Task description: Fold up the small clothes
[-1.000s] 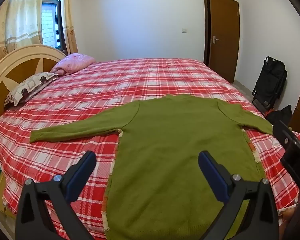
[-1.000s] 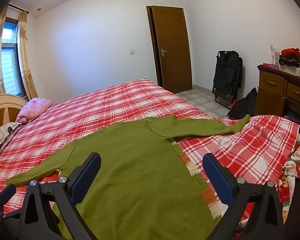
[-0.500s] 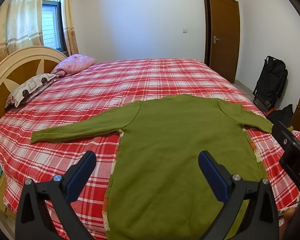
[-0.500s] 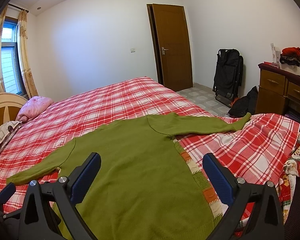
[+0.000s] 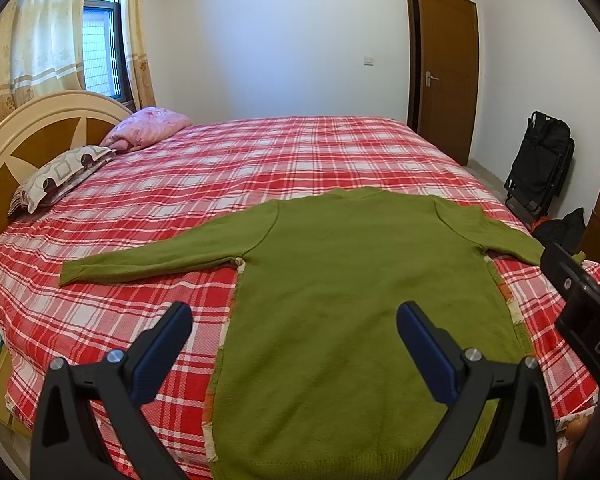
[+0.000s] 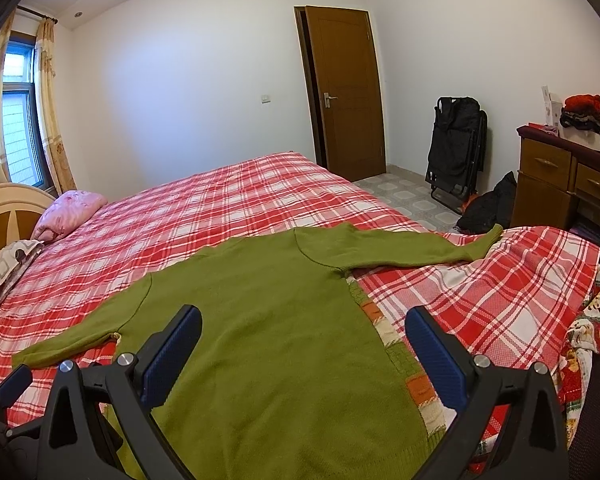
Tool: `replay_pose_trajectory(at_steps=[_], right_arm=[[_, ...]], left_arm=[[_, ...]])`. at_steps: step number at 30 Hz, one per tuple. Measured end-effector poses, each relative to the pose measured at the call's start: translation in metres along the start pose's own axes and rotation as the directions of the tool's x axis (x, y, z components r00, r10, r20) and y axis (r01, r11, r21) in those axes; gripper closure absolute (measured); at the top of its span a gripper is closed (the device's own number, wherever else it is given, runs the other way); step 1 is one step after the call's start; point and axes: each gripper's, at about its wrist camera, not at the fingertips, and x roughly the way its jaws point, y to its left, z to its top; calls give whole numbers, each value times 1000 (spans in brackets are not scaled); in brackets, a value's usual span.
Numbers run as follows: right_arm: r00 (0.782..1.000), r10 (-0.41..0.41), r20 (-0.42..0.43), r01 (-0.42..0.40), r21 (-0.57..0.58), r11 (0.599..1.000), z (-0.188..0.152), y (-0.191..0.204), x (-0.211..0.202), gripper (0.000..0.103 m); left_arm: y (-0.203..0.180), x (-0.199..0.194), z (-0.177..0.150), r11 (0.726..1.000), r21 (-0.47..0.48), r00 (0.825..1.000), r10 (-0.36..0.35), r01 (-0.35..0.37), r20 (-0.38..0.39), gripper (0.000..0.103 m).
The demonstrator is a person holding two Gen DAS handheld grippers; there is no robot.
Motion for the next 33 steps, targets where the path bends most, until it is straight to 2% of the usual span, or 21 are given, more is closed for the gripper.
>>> replay_pose_trajectory(at_steps=[25, 33], right_arm=[[1000, -3, -11, 3, 0, 1000, -1, 0, 2, 1], [999, -12, -35, 12, 15, 1000, -3, -6, 14, 1]], left_arm=[[-4, 2, -2, 1000, 4, 1000, -5, 5, -4, 0], [-6, 5, -2, 1000, 6, 1000, -3, 3, -2, 0]])
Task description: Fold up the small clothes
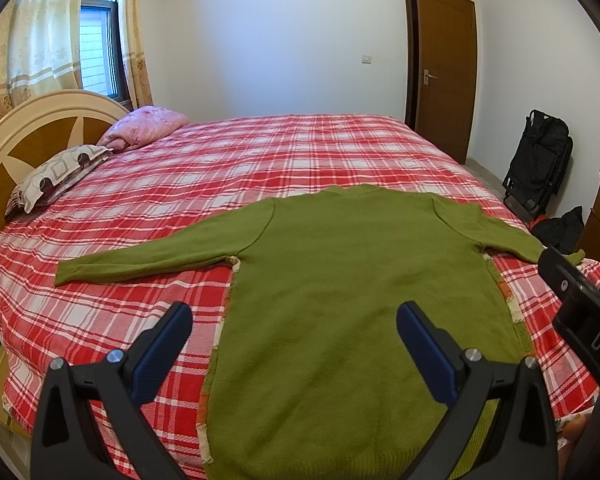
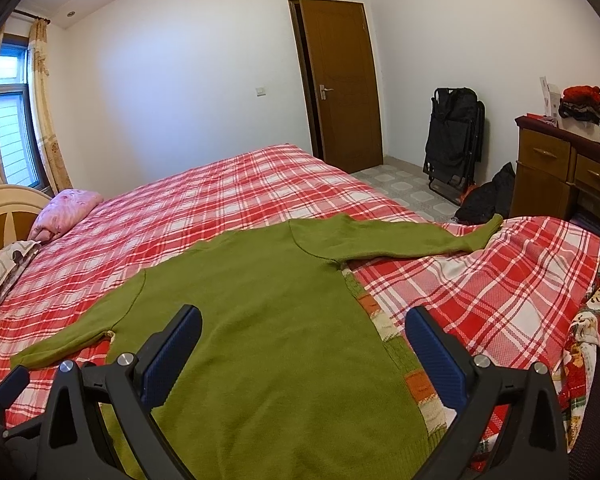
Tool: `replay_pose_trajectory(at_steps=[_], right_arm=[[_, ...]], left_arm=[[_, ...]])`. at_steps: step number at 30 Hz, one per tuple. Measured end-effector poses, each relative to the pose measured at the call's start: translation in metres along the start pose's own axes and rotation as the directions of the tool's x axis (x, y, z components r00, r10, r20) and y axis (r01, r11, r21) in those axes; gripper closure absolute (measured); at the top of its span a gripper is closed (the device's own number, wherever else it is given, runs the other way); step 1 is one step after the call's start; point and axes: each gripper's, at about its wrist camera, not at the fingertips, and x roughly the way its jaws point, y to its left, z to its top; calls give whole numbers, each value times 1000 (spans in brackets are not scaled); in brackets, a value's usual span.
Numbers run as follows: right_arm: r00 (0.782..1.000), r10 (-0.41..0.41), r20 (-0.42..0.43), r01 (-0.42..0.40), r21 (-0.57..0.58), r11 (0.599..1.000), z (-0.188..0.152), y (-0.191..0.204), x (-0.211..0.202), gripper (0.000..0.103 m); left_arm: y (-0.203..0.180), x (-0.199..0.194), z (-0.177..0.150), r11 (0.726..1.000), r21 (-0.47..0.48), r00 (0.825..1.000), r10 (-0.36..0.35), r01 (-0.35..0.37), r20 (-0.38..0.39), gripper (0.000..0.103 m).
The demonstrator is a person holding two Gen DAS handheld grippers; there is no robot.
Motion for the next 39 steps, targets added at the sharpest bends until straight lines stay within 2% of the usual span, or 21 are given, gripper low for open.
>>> replay_pose_trajectory(at_steps=[8, 12, 17, 19, 21, 23, 26, 29, 32, 36, 38, 39], right_arm=[[998, -33, -45, 34, 22, 999, 10, -39, 42, 1], [997, -33, -74, 37, 62, 997, 28, -76, 76, 1], [986, -92, -135, 108, 110, 988, 63, -144, 126, 2], [977, -134, -166, 160, 157, 975, 78, -183, 146, 11], [966, -170, -196, 208, 193, 959, 91, -221, 164, 12], [949, -238, -205, 282, 220, 934, 103, -261, 181, 12], [914, -335, -229, 383, 219, 897, 114, -300, 206, 12], [888, -360, -288, 430, 236, 872, 119, -322, 233, 14], [851, -405, -333, 473, 153, 868, 123, -324, 264, 16], [800, -444, -403, 526, 117, 843, 117, -332, 294, 35], [772, -458, -440, 550, 104, 828, 108, -337, 307, 38], [766, -487, -419, 563, 71, 824, 107, -334, 307, 41]], left_arm=[[-5, 13, 4, 1000, 20, 1000, -17, 17, 4, 0], [-15, 26, 8, 998, 48, 1000, -30, 30, -7, 0], [-26, 43, 6, 995, 79, 998, -50, 54, -45, 0], [-28, 50, 5, 994, 89, 997, -54, 58, -54, 0], [-29, 55, 6, 994, 89, 996, -56, 61, -63, 0], [-30, 62, 7, 995, 82, 995, -58, 64, -78, 0], [-34, 71, 9, 995, 73, 994, -61, 68, -95, 0], [-43, 82, 13, 994, 87, 993, -49, 59, -111, 0], [-53, 93, 18, 994, 104, 992, -33, 46, -126, 0], [-64, 103, 25, 992, 116, 991, -24, 40, -133, 0], [-69, 109, 28, 992, 124, 990, -16, 33, -139, 0], [-71, 111, 30, 992, 125, 990, -15, 33, -143, 0]])
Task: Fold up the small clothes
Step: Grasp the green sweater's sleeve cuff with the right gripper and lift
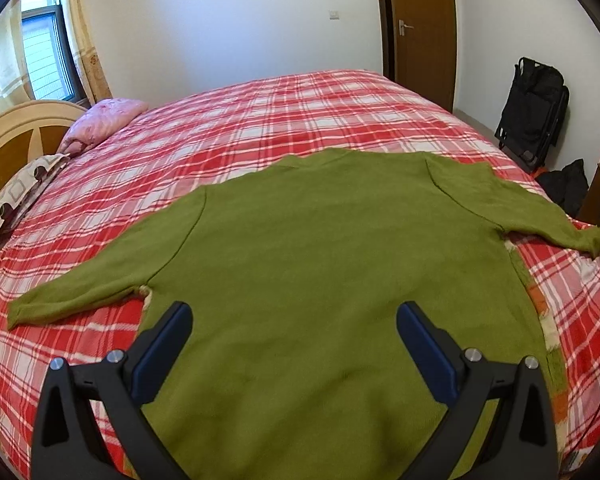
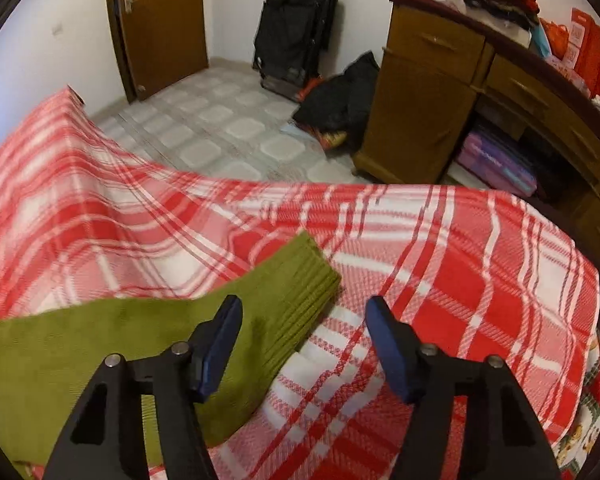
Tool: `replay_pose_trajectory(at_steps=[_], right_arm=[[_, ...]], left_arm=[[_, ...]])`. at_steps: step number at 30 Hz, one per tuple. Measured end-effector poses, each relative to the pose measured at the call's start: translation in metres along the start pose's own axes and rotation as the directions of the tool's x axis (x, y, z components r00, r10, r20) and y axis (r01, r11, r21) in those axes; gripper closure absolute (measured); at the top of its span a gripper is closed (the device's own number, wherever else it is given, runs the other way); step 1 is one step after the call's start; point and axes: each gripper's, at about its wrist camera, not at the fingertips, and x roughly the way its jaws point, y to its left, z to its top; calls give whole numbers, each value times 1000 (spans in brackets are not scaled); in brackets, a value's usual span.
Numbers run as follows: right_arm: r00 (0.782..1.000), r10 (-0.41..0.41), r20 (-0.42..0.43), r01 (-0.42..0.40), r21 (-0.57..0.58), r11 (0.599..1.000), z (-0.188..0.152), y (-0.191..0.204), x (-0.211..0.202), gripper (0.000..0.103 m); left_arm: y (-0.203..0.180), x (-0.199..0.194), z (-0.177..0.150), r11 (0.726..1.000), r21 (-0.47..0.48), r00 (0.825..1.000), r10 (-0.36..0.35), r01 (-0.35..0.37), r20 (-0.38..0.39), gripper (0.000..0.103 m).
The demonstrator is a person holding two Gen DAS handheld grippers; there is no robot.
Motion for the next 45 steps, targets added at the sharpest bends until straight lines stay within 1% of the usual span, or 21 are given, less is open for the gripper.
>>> replay_pose_trajectory(at_steps=[2, 3, 4, 5, 7, 9, 13, 15, 17, 18, 23, 26, 29, 31, 32, 35, 40, 45], right_arm=[[1000, -27, 12, 28, -58, 998, -1, 8, 2, 48], [999, -36, 19, 37, -74, 997, 0, 9, 3, 64], [999, -38, 20, 40, -88, 995, -1, 10, 4, 88], [1000, -17, -7, 16, -90, 996, -1, 8, 9, 92], [999, 7, -36, -9, -53, 999, -2, 1, 14, 93], [999, 33, -12, -34, -24, 999, -2, -4, 10, 94], [994, 59, 90, -56, -35, 998, 0, 2, -25, 94], [983, 83, 162, -74, -60, 995, 4, 8, -56, 94], [968, 125, 216, -108, -89, 990, 5, 19, -83, 94], [957, 165, 239, -143, -109, 984, 5, 26, -100, 94], [901, 318, 296, -253, -236, 938, -8, 73, -172, 94], [865, 415, 281, -331, -302, 894, -25, 106, -204, 94], [828, 493, 267, -382, -374, 845, -48, 138, -233, 94], [799, 551, 243, -422, -426, 800, -69, 161, -253, 94], [789, 569, 233, -433, -446, 784, -78, 170, -260, 94], [753, 634, 176, -483, -507, 714, -111, 204, -279, 94], [716, 691, 95, -541, -549, 637, -154, 253, -288, 94], [675, 738, 1, -618, -546, 566, -188, 295, -292, 94]], left_arm=[[-2, 2, 2, 1000, 1, 1000, -1, 1, 1, 0], [-3, 3, 2, 1000, 4, 1000, 0, 0, 3, 0], [-4, 4, 3, 1000, 11, 1000, 5, -5, 3, 0], [-4, 5, 3, 1000, 17, 1000, 10, -10, 3, 0], [-3, 6, 3, 1000, 21, 1000, 17, -17, 4, 0], [-1, 6, 3, 1000, 17, 1000, 16, -16, 6, 0], [5, 3, 4, 1000, 6, 1000, 18, -18, 18, 0], [8, 1, 5, 1000, -1, 1000, 12, -12, 28, 0], [10, -4, 6, 1000, -8, 999, 13, -13, 43, 0], [11, -7, 5, 1000, -9, 999, 11, -11, 52, 0], [18, -18, 6, 1000, -16, 996, 9, -8, 85, 0], [23, -25, 5, 1000, -14, 994, 25, -24, 106, 0], [33, -28, 4, 999, -21, 992, 45, -43, 119, 0], [42, -29, 2, 998, -41, 991, 56, -52, 118, 0], [46, -28, 2, 997, -51, 991, 61, -56, 116, 0], [56, -25, 0, 995, -74, 992, 77, -69, 104, 0], [72, -22, -8, 992, -95, 990, 97, -88, 99, 0], [90, -15, -17, 987, -110, 989, 130, -121, 73, 0]])
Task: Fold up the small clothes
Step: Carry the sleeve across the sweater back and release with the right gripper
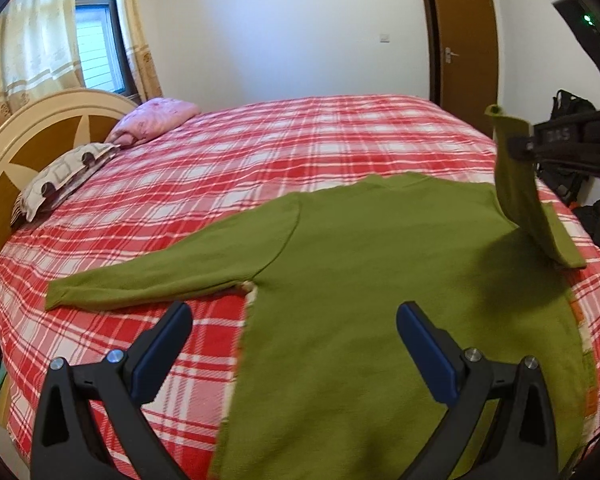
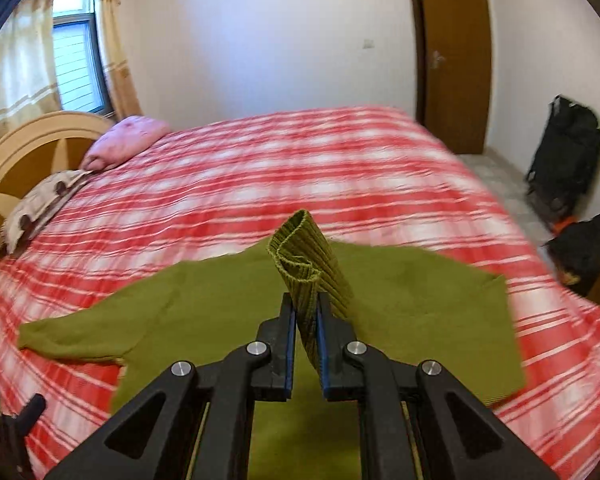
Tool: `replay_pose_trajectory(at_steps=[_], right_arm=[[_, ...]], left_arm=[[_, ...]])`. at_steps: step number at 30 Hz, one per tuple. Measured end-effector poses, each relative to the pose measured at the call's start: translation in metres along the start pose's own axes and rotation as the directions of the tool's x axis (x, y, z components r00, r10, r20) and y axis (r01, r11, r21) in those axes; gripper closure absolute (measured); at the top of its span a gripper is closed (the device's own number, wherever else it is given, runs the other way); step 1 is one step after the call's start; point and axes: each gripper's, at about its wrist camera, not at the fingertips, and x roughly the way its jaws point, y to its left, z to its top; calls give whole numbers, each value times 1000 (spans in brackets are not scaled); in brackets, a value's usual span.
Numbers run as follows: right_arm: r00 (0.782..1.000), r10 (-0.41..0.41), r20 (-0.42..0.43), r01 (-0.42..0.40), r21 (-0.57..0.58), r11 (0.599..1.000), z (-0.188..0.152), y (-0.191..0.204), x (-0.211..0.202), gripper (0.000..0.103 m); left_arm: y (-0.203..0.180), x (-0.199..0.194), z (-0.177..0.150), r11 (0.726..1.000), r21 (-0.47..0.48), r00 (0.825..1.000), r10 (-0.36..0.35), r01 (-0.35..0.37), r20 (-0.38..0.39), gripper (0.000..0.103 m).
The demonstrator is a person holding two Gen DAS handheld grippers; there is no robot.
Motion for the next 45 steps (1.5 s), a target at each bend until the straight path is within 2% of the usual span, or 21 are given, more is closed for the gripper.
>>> replay_pose_trajectory(at_steps=[6, 10, 15, 20, 28, 30, 33, 34, 36, 37, 38, 39, 40, 42, 44, 45], right_arm=[[995, 91, -38, -92, -23, 995, -12, 49, 25, 94], [991, 116, -64, -119, -40, 992, -16, 75, 40, 94], [987, 125, -98, -131, -59, 990, -21, 104, 65, 94], [983, 100, -152, -113, -79, 990, -30, 125, 101, 94], [976, 104, -193, -128, -116, 985, -46, 145, 142, 94], [976, 108, -188, -134, -132, 982, -49, 152, 148, 94], [980, 111, -168, -139, -163, 977, -49, 160, 151, 87], [975, 129, -180, -159, -163, 974, -48, 161, 152, 74], [944, 248, -219, -279, -126, 952, -45, 159, 146, 59], [918, 320, -235, -348, -90, 933, -43, 157, 140, 59], [878, 411, -245, -432, -38, 901, -39, 150, 129, 59], [863, 449, -233, -465, -15, 885, -37, 144, 120, 59], [861, 468, -198, -477, -1, 879, -33, 133, 106, 59], [906, 414, -89, -415, 1, 910, -25, 99, 76, 59], [965, 258, -42, -259, -23, 966, -22, 62, 60, 59], [981, 188, -41, -189, -41, 981, -23, 48, 59, 59]], left_arm=[[29, 15, -13, 998, -39, 999, 41, -43, -34, 0], [51, 25, -22, 995, -81, 996, 52, -58, -72, 0], [68, 34, -25, 991, -110, 993, 72, -82, -93, 0], [81, 40, -28, 987, -134, 992, 78, -92, -101, 0], [91, 51, -33, 985, -146, 989, 76, -95, -127, 0], [93, 54, -33, 983, -153, 987, 77, -98, -139, 0], [94, 56, -34, 982, -155, 986, 80, -103, -148, 0], [94, 56, -34, 983, -151, 985, 83, -105, -149, 0], [93, 55, -33, 984, -141, 985, 89, -110, -145, 0], [93, 54, -32, 984, -137, 986, 93, -113, -141, 0], [93, 53, -32, 984, -136, 986, 96, -115, -138, 0], [93, 53, -31, 984, -136, 986, 98, -117, -138, 0], [93, 53, -31, 984, -136, 986, 98, -117, -138, 0], [92, 53, -28, 984, -132, 985, 105, -122, -134, 0], [90, 53, -26, 985, -123, 986, 108, -123, -128, 0], [89, 53, -24, 985, -121, 986, 108, -123, -123, 0]])
